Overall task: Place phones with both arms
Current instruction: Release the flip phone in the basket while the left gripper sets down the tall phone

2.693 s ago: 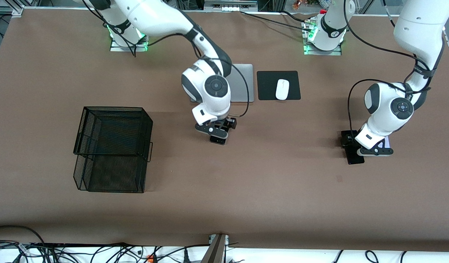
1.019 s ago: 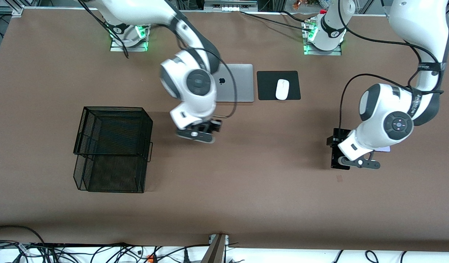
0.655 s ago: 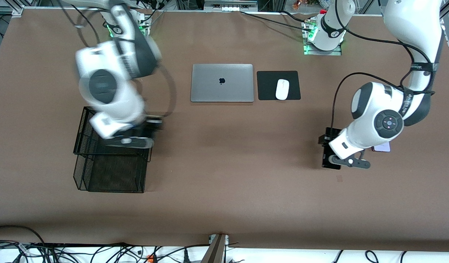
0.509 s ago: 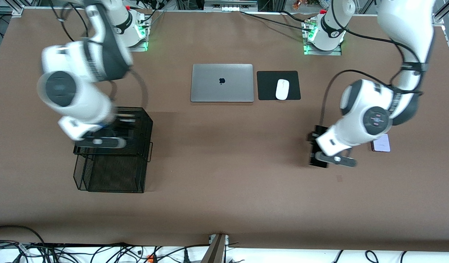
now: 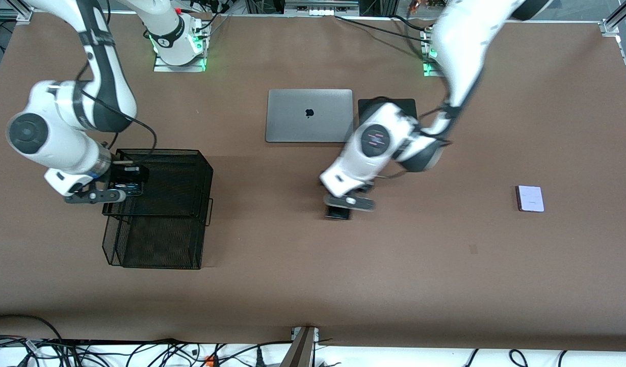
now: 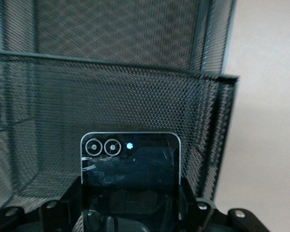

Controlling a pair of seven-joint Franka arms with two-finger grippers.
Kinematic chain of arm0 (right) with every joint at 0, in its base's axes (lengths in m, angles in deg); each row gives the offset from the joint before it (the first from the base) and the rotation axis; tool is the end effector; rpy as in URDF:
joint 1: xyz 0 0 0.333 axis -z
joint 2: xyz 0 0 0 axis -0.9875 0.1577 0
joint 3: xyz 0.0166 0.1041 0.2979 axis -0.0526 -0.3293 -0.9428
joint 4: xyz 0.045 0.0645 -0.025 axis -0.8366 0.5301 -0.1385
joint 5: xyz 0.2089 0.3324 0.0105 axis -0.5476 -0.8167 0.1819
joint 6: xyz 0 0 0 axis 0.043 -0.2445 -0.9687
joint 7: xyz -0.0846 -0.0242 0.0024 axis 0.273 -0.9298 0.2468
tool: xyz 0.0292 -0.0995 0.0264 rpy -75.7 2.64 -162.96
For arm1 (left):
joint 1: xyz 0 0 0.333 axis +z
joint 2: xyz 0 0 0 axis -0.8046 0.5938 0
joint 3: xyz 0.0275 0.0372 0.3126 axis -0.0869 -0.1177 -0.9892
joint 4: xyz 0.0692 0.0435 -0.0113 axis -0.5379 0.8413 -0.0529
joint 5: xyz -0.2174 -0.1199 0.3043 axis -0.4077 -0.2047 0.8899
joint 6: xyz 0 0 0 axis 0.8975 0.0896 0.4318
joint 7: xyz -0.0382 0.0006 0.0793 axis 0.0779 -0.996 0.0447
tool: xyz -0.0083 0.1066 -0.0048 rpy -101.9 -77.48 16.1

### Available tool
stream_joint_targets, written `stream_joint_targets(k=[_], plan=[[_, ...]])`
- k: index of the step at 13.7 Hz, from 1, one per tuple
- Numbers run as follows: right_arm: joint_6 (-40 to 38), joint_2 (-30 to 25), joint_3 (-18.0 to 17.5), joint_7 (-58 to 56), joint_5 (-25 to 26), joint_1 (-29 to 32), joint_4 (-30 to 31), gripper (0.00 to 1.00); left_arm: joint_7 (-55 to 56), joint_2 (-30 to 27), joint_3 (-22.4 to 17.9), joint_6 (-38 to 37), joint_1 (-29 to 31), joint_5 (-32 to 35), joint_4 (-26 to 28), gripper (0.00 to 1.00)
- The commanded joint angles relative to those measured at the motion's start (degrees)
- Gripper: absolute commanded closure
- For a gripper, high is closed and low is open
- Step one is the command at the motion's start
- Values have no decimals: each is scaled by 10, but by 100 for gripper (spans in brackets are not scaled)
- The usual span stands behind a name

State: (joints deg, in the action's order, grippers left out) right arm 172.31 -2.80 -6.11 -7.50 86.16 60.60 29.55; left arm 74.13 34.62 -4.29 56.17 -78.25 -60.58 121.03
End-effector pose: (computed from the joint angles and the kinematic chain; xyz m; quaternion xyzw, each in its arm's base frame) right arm 0.5965 0.0284 0.3277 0.9979 0.0384 -0.0429 0.0307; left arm 0.5669 -0.4510 0.2467 0.9955 -0.0253 -0.0008 0.0913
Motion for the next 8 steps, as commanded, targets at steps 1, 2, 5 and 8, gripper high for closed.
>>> stream_joint_targets(k=[1,2,5,8], plan=[[13,5,-1,-14,-15,13,5,71,59,60,-10,58,-43,0,-51,70],[13,6,-1,-14,-15,16,4,64,71,75,-12,90,-53,0,-51,70],[12,15,-1,-10,-18,29,-6,0,93,95,-12,128,-62,-1,-51,65],[-13,13,-4,-10,-28,26,-44,0,94,90,-12,128,-64,3,-49,0]])
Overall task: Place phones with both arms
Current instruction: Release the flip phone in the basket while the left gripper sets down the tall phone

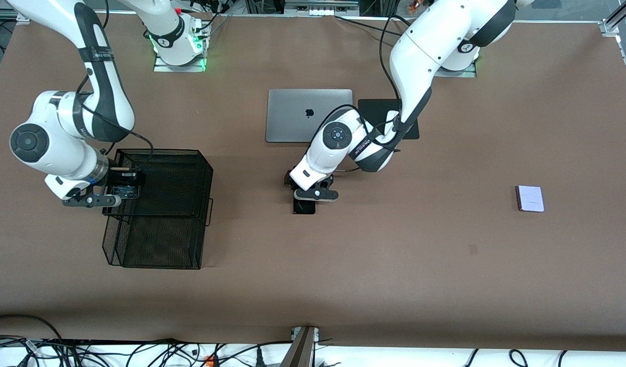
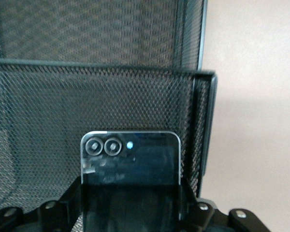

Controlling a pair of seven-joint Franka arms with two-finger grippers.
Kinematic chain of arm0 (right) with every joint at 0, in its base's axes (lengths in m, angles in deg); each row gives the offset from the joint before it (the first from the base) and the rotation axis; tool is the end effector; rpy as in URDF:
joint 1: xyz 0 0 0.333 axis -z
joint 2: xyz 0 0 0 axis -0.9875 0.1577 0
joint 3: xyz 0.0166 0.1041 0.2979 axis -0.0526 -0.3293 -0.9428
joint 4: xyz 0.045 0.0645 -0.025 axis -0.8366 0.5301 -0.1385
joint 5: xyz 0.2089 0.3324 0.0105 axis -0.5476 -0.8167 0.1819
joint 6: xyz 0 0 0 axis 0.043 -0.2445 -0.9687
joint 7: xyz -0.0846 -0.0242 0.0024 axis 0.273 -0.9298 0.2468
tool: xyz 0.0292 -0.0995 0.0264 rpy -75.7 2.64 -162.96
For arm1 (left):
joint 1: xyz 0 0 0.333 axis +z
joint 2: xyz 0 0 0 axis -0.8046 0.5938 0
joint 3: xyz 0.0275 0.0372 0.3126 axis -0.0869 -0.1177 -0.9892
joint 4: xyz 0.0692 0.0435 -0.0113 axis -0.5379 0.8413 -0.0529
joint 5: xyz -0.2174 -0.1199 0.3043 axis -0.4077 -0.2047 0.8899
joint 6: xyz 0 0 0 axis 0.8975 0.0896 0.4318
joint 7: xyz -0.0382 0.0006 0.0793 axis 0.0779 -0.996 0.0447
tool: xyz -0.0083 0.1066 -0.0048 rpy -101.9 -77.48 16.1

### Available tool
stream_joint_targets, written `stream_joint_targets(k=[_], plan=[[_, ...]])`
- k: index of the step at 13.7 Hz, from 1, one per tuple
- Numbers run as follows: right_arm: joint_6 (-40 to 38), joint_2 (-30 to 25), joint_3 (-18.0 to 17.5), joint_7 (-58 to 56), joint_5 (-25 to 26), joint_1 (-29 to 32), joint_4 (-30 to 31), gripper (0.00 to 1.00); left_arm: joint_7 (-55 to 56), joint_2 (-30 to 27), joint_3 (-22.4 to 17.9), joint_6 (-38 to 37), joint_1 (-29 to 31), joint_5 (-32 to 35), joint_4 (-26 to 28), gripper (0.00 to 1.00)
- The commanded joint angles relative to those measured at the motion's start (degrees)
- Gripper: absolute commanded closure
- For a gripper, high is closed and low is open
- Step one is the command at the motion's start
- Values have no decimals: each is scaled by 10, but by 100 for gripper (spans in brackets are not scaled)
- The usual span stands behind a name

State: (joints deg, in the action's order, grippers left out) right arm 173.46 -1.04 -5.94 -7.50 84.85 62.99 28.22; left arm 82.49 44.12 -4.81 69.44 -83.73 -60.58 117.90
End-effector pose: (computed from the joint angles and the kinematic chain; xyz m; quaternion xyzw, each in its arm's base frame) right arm 0.6059 0.0037 0.3218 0.9990 0.0107 -0.0359 0.0261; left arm 0.5400 -0.5070 0.1751 0.9892 0.0234 0.0227 0.1431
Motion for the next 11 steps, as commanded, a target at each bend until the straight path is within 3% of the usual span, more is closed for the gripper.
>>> stream_joint_targets(k=[1,3,6,11], plan=[[-49,-4,-6,-10,-15,2,-56,0,9,-8,-7,-6,-5,3,-17,0],[-112,-4,-7,-8,-15,-2,-114,0,11,-29,-7,-28,4,3,-11,0],[-185,-2,-22,23,-15,-10,-185,0,5,-86,-13,-183,49,5,-18,0],[-191,29,-42,194,-22,-112,-225,0,-137,-169,-22,-376,148,75,-14,0]])
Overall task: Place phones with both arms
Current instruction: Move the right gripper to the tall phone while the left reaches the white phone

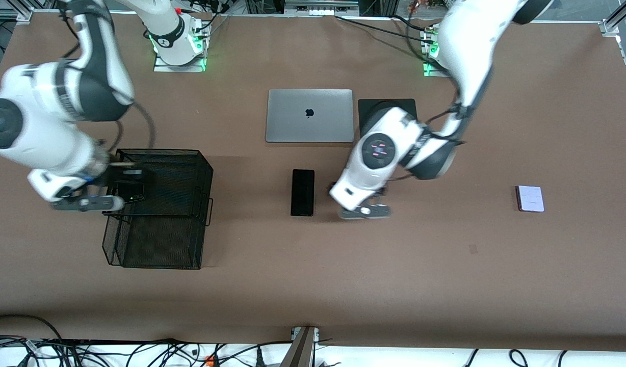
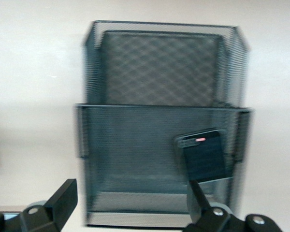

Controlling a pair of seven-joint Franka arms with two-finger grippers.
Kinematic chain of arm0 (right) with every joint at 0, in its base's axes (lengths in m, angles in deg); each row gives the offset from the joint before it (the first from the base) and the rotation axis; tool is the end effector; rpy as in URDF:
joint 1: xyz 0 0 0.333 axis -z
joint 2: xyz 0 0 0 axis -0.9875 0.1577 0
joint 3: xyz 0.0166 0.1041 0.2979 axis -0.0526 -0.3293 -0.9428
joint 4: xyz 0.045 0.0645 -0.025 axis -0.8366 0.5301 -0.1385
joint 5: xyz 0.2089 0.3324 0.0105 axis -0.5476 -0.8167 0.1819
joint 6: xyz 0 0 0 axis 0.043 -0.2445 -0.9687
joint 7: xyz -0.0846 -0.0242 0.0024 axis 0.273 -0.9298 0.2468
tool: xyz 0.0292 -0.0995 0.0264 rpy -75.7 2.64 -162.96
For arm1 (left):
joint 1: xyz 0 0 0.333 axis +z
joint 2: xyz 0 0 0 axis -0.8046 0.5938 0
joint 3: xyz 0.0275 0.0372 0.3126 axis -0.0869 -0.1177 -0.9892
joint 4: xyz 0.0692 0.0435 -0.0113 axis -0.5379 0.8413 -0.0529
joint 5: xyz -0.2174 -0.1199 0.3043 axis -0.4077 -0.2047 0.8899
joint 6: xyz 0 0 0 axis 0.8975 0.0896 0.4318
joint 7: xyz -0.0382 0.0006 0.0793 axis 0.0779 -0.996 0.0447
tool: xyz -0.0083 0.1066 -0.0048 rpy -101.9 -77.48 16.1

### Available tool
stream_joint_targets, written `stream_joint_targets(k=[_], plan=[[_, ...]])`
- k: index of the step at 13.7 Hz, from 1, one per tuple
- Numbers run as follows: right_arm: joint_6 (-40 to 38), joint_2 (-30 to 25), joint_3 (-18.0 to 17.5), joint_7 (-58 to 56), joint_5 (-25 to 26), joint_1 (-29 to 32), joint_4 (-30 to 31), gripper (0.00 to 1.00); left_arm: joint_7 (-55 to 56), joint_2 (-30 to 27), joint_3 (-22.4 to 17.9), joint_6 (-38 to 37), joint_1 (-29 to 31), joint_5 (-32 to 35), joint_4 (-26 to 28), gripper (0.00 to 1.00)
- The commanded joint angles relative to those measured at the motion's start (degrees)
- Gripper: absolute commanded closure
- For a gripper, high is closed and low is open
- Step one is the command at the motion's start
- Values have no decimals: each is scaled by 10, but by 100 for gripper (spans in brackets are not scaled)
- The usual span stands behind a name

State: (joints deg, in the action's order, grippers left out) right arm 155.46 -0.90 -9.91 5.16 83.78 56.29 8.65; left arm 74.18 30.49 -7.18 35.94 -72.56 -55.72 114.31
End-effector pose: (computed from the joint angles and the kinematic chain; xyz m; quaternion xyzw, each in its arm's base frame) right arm 0.6339 0.1357 0.4460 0.9997 -0.0018 -0.0251 0.0081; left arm 0.6265 -0.3538 0.3133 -0.9993 -0.0197 0.0295 0.0109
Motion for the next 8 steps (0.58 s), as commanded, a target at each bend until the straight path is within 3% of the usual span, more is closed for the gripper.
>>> stream_joint_targets(k=[1,4,6,8], plan=[[-10,45,-7,114,-27,-72,-45,0,-82,-43,1,-58,67,27,24,0],[-2,126,-19,248,-78,-156,-120,0,-175,-61,1,-79,168,32,46,0],[16,187,-20,330,-78,-212,-174,0,-200,-66,2,-71,212,108,66,0],[78,228,-20,375,-77,-253,-179,0,-245,-68,7,-48,263,127,87,0]])
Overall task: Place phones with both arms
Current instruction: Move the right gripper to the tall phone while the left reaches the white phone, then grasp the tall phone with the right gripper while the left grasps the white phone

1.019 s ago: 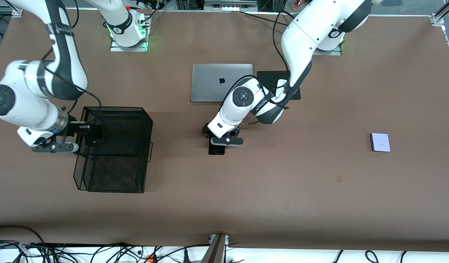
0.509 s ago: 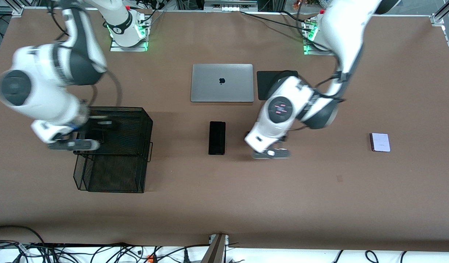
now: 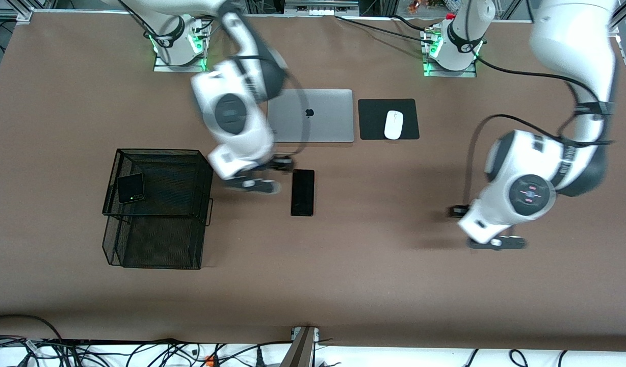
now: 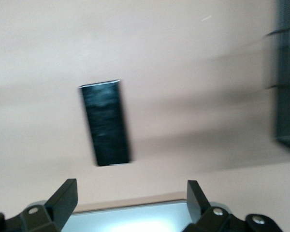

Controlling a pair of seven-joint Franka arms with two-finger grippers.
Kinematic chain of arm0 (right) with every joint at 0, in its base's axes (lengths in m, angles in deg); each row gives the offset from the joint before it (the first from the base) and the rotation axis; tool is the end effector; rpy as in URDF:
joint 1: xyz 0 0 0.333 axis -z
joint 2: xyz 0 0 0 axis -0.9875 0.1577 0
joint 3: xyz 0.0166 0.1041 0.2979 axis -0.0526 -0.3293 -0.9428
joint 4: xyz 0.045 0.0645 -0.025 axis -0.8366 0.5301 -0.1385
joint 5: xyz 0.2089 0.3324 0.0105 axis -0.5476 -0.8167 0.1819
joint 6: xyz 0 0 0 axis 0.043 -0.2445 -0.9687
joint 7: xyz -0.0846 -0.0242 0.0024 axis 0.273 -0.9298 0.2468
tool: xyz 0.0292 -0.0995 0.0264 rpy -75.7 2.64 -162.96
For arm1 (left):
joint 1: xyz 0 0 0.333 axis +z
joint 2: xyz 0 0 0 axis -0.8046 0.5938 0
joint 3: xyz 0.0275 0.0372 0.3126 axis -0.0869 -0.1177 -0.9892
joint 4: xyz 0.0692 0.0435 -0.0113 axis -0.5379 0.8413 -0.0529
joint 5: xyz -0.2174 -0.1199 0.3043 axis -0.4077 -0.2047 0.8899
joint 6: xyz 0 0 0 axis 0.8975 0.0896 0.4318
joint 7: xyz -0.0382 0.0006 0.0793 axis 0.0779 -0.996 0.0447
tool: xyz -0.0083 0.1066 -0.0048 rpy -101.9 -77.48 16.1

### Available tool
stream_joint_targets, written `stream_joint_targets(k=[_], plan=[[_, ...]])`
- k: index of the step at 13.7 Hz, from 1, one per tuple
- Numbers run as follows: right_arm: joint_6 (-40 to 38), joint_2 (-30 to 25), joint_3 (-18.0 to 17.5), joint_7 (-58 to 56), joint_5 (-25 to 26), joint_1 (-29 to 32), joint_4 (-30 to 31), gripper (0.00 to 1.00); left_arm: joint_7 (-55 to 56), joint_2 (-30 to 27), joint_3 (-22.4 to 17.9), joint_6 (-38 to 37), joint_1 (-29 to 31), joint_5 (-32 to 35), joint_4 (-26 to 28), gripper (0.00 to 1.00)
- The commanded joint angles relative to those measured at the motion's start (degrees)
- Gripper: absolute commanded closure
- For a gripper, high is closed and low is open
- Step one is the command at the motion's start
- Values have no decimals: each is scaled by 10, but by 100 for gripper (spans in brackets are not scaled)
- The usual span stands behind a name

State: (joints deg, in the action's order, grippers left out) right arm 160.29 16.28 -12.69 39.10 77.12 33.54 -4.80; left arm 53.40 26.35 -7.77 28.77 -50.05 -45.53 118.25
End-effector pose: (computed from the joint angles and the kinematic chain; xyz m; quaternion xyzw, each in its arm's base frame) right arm 0.5595 0.4534 0.3584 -0.9957 0.0868 0.0302 0.0129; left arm 0.6893 -0.0673 0.3237 -0.9921 -0.0011 0.0701 0.1036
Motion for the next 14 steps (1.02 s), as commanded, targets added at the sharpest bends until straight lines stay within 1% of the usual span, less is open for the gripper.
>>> stream_joint_targets(k=[1,3,4,5,6,7,8,10,14], plan=[[58,71,8,41,-10,-34,-41,0,-67,-29,13,35,66,25,62,0],[81,95,8,41,-8,-41,-38,0,-129,-28,13,82,118,28,105,0],[88,104,8,40,-6,-41,-32,0,-155,-23,13,127,150,28,136,0],[101,106,8,37,-4,-41,-18,0,-181,-22,15,194,194,28,175,0],[120,108,8,34,-4,-41,3,0,-205,-23,15,258,218,27,219,0],[139,109,8,31,-3,-41,20,0,-215,-24,15,297,240,27,247,0],[159,112,8,29,-3,-41,33,0,-226,-23,15,313,260,28,263,0],[179,127,8,24,-4,-42,38,0,-239,-22,16,322,282,27,282,0],[211,144,7,26,-6,-48,37,0,-241,-6,27,324,300,25,285,0]])
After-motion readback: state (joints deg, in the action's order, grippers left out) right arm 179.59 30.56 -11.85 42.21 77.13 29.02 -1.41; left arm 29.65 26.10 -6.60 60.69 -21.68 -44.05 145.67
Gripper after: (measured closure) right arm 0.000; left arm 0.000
